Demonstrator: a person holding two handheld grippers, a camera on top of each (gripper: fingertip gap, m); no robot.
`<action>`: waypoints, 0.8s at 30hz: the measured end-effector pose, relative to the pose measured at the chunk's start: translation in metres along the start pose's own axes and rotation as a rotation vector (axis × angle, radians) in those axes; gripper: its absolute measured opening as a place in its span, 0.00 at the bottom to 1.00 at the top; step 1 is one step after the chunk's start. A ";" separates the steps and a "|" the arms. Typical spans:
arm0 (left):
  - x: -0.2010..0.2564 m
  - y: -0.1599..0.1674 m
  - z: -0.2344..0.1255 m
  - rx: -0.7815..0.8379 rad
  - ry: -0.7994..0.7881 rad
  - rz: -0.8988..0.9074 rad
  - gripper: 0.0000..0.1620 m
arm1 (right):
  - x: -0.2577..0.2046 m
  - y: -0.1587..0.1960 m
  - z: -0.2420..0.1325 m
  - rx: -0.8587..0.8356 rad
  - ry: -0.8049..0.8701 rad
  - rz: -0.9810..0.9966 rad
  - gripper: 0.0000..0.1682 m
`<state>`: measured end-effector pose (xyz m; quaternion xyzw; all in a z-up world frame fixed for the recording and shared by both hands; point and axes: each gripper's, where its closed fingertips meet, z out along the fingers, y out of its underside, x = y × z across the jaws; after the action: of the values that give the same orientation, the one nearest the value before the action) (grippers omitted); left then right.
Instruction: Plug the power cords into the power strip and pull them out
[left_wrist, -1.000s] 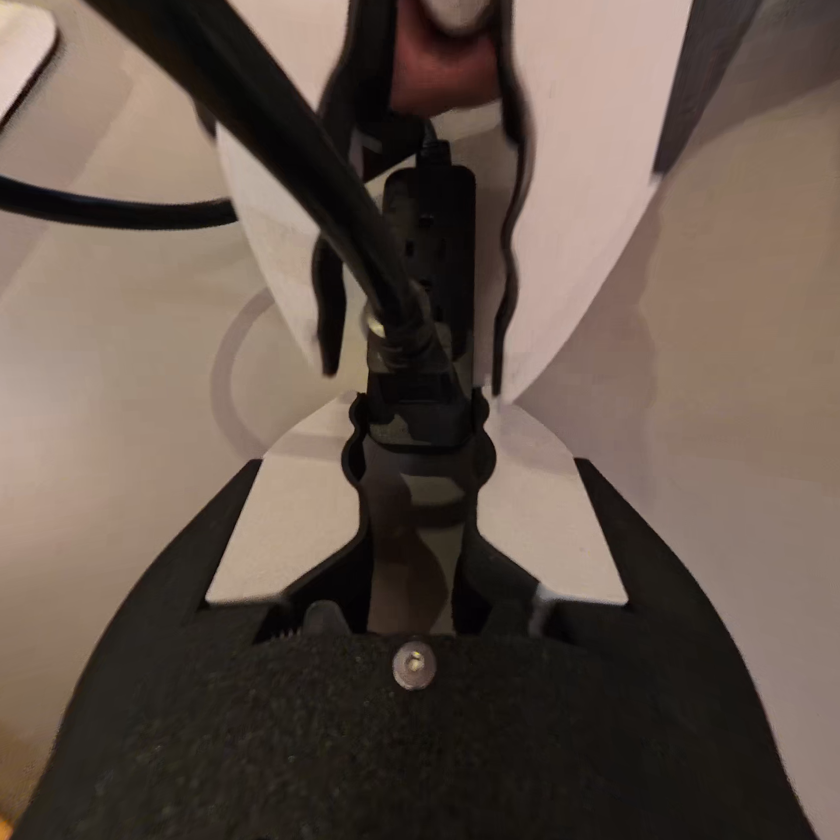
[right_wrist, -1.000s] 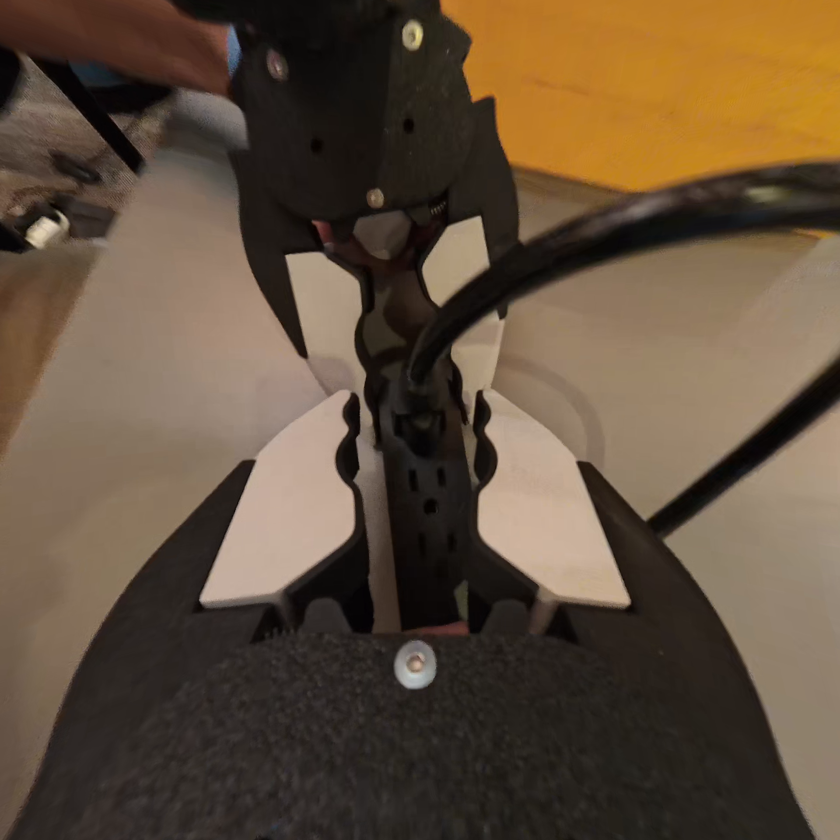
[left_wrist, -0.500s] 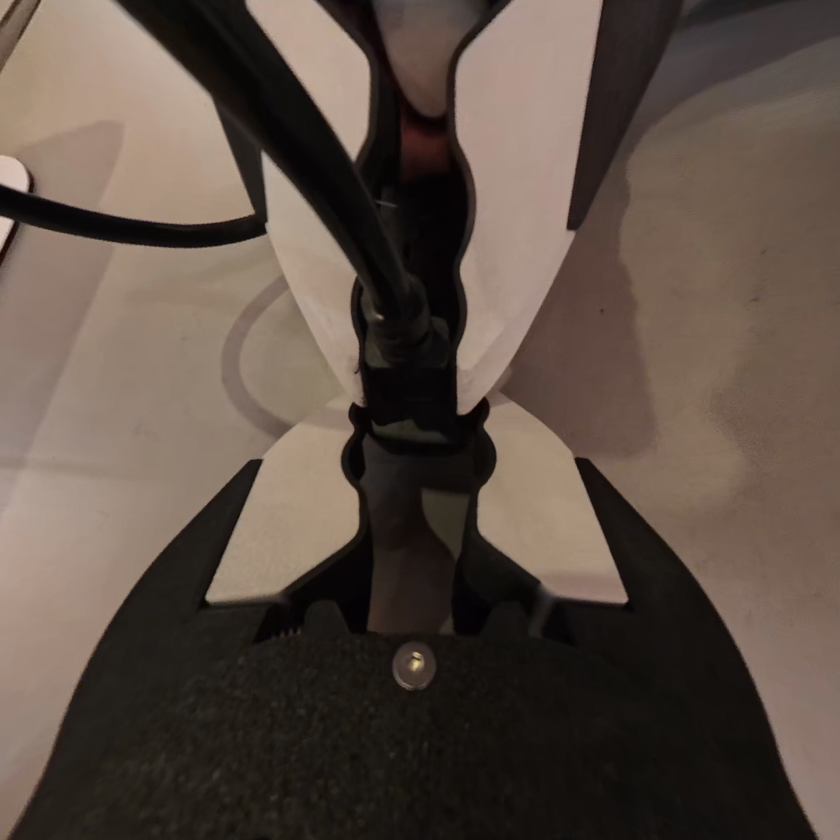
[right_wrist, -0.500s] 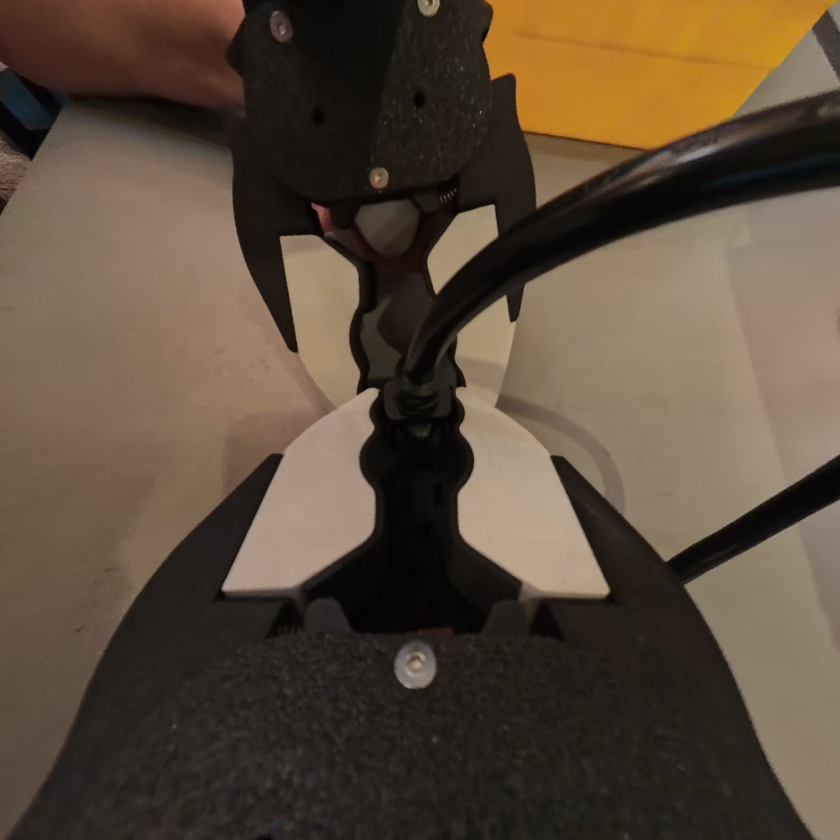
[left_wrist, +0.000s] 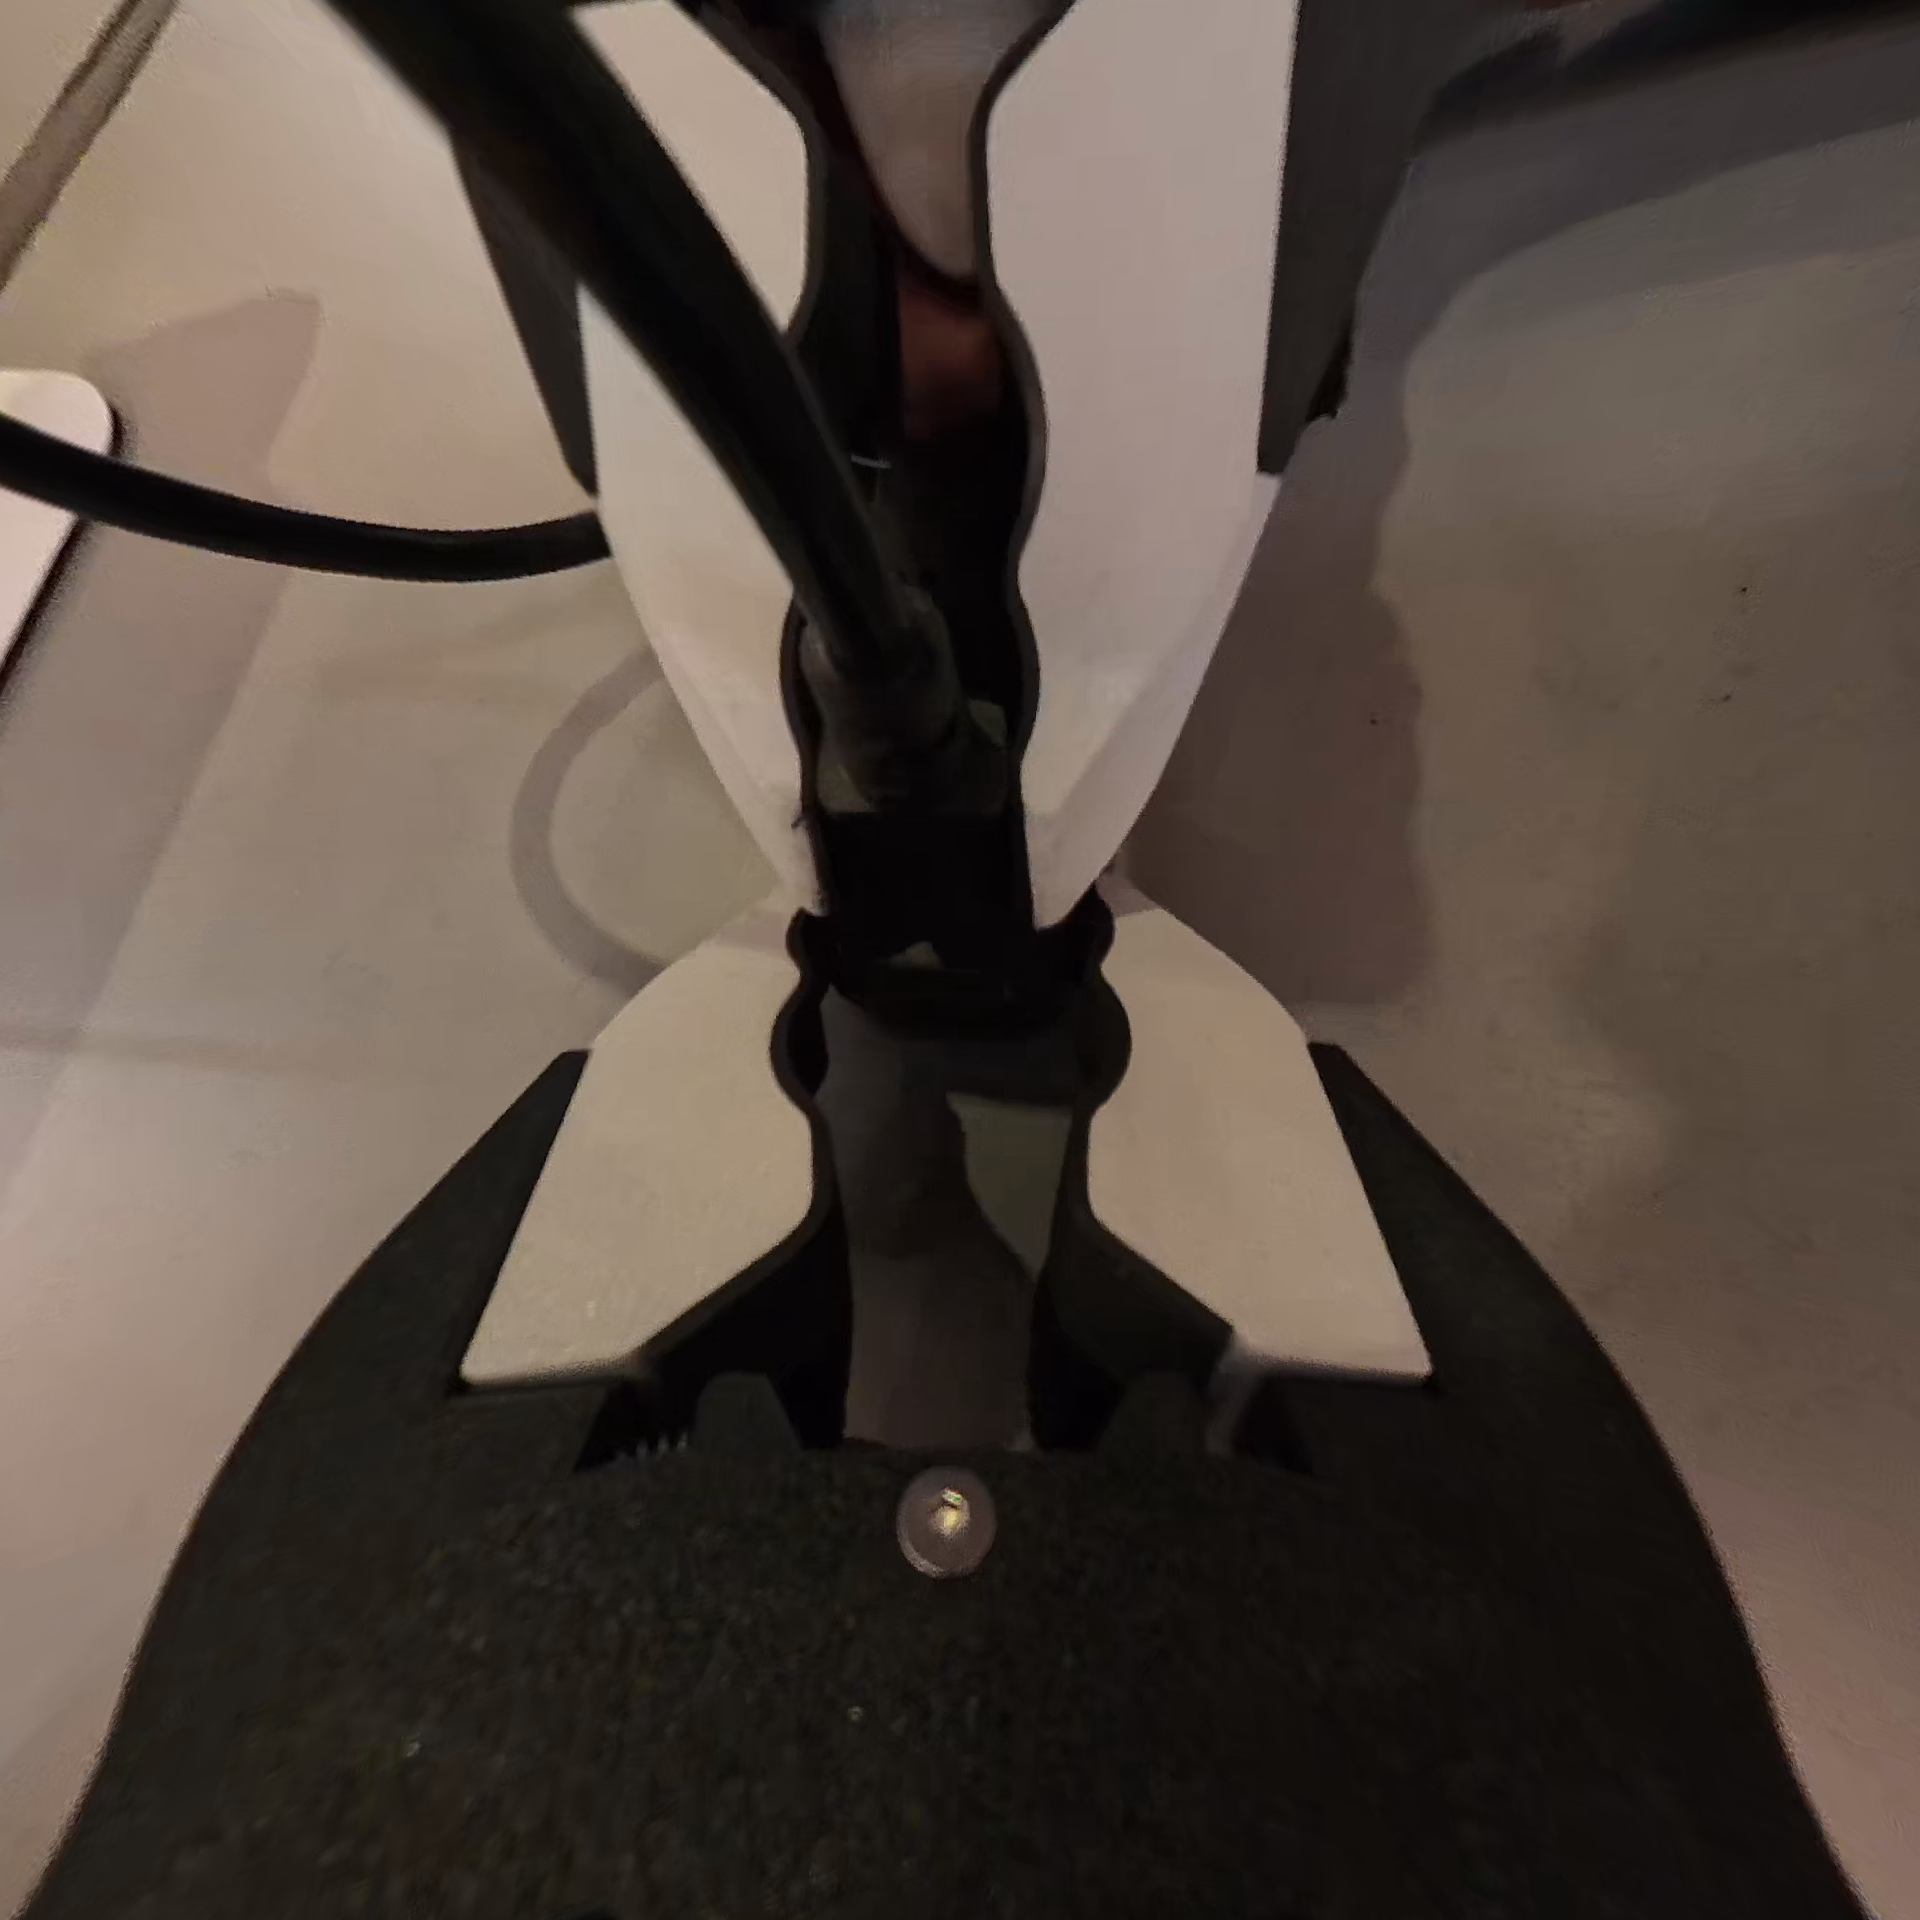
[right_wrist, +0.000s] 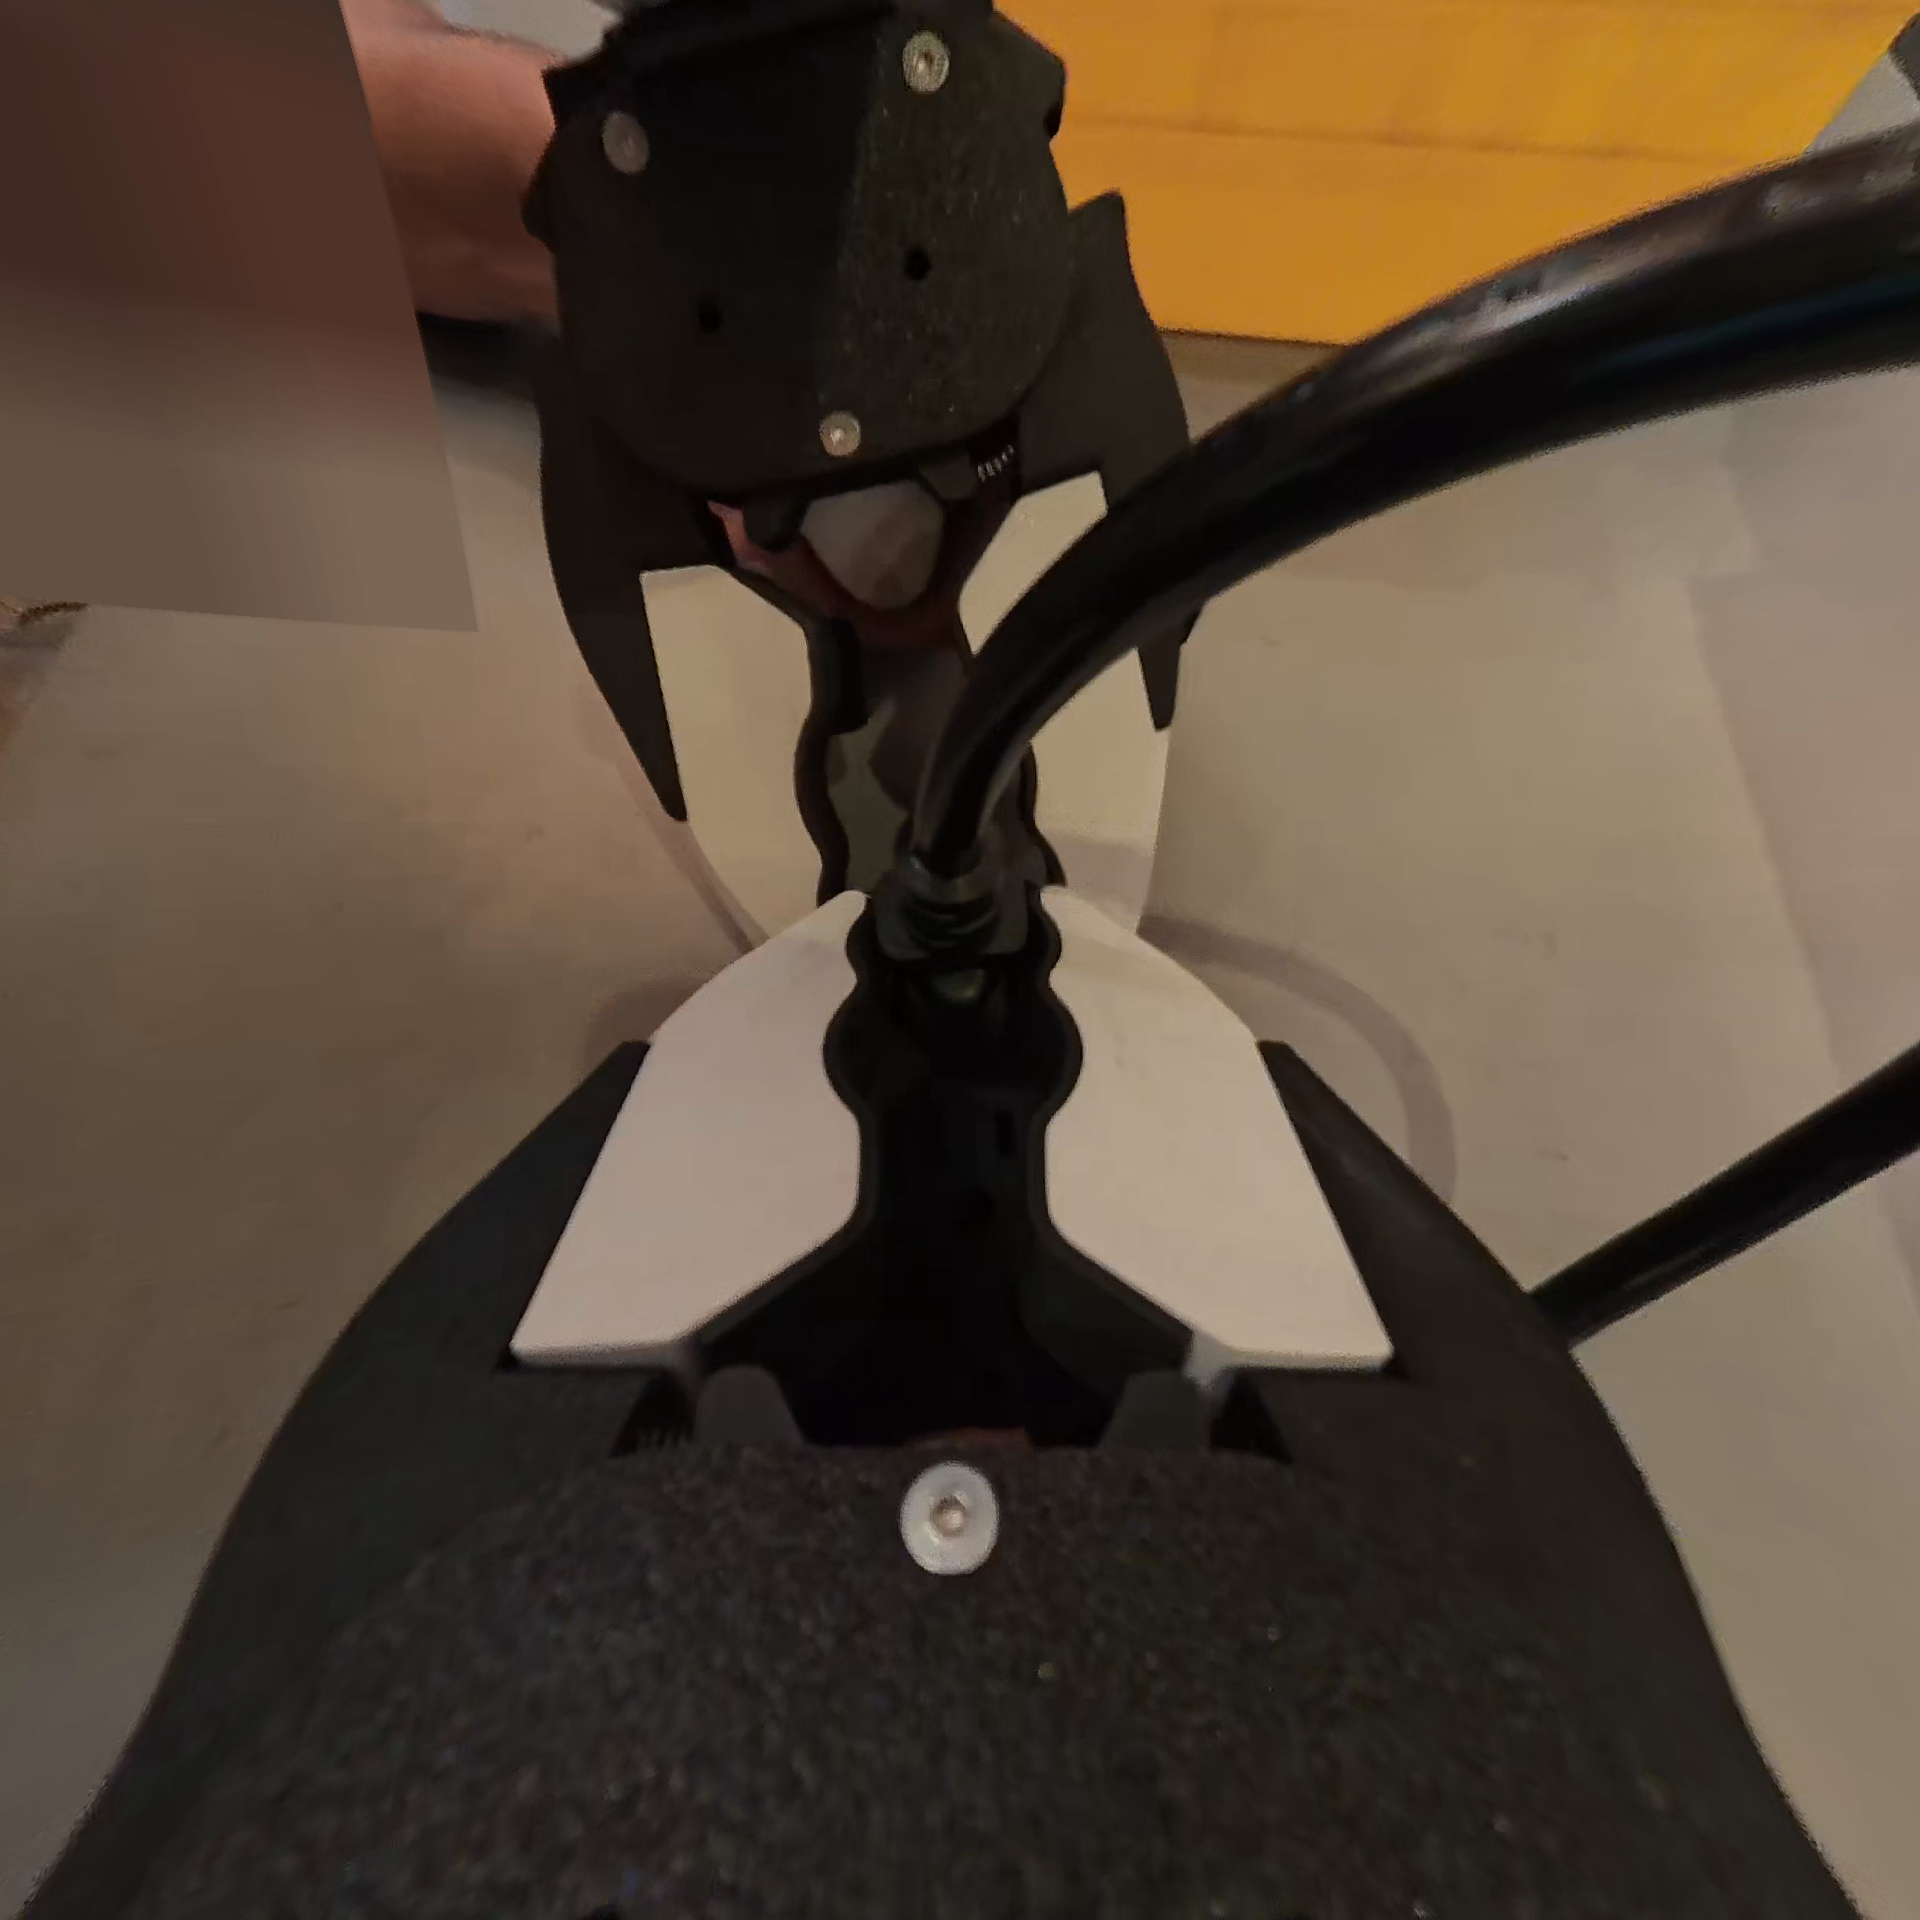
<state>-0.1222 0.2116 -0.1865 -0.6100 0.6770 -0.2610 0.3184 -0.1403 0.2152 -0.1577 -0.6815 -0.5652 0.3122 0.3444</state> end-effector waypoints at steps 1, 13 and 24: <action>0.000 -0.002 -0.001 0.017 0.003 -0.003 0.28 | 0.000 -0.002 -0.003 0.027 -0.012 0.010 0.14; -0.006 -0.006 -0.014 0.079 0.029 -0.114 0.26 | 0.005 -0.009 0.000 0.071 -0.022 0.069 0.15; -0.008 -0.002 -0.022 0.100 0.016 -0.109 0.00 | 0.020 -0.001 0.003 -0.016 0.140 0.077 0.16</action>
<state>-0.1371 0.2183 -0.1697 -0.6272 0.6315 -0.3164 0.3282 -0.1402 0.2357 -0.1592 -0.7256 -0.5157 0.2722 0.3654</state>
